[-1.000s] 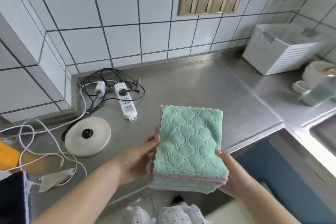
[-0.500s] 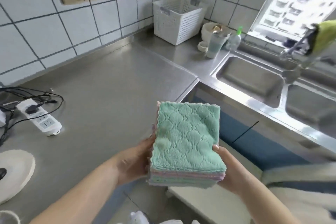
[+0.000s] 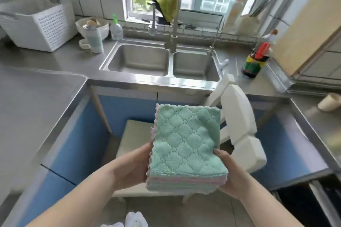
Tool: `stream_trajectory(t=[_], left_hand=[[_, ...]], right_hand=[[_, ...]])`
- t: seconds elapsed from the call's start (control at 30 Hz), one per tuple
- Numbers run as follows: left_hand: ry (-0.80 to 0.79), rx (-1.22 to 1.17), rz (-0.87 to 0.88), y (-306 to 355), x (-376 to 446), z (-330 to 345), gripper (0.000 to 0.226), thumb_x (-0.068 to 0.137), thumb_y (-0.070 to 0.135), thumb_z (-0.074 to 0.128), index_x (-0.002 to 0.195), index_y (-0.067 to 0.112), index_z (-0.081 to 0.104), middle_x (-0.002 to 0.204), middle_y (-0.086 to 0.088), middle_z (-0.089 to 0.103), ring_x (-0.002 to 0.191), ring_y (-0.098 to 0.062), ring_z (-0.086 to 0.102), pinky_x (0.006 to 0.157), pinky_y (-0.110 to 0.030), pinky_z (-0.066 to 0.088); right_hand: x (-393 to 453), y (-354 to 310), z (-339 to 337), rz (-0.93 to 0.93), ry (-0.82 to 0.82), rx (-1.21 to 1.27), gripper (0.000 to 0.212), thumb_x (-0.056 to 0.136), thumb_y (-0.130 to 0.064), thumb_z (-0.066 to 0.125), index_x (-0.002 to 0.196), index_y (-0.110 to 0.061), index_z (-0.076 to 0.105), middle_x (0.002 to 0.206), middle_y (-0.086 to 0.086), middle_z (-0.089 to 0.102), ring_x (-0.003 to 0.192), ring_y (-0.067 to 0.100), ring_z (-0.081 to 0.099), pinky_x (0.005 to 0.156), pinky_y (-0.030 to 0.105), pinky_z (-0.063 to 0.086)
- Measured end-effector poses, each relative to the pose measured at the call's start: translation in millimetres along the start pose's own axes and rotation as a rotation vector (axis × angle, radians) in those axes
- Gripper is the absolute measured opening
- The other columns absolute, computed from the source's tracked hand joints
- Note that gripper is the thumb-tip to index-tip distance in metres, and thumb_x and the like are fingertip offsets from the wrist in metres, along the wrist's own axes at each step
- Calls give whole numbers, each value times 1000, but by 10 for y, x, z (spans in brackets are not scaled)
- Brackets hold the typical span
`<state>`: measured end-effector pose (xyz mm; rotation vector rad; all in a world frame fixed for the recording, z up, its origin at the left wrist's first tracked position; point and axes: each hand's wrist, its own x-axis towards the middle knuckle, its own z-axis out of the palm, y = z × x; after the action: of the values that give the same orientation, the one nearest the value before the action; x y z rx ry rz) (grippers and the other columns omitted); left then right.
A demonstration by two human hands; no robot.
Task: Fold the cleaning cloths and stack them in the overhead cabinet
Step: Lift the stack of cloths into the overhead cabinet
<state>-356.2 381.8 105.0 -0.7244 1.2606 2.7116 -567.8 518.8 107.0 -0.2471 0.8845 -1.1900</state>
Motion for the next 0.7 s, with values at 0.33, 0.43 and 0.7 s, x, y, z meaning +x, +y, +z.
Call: stream_trajectory(t=[0.33, 0.43, 0.7], left_hand=[[-295, 156, -80, -292, 1396, 1485, 97, 64, 64, 71, 143, 21, 32, 144, -2, 46, 133, -23, 42, 113, -47, 30], [-391, 209, -110, -281, 1761, 1931, 98, 65, 61, 72, 144, 24, 29, 144, -4, 45, 132, -25, 43, 109, -45, 35], [-726, 309, -128, 22, 2761, 3197, 95, 64, 59, 75, 143, 36, 27, 145, -2, 43, 133, -27, 42, 112, -53, 27]], right_hand=[[-1725, -200, -1174, -283, 272, 222, 116, 27, -24, 96, 131, -5, 48, 113, 19, 67, 91, 31, 70, 63, 37, 58], [-2163, -222, -1432, -390, 311, 246, 108, 36, -26, 95, 132, -3, 49, 122, 21, 62, 100, 32, 67, 70, 37, 58], [-3225, -578, -1848, -651, 544, 262, 98, 36, -30, 95, 124, -11, 57, 121, 16, 64, 103, 31, 66, 70, 37, 58]])
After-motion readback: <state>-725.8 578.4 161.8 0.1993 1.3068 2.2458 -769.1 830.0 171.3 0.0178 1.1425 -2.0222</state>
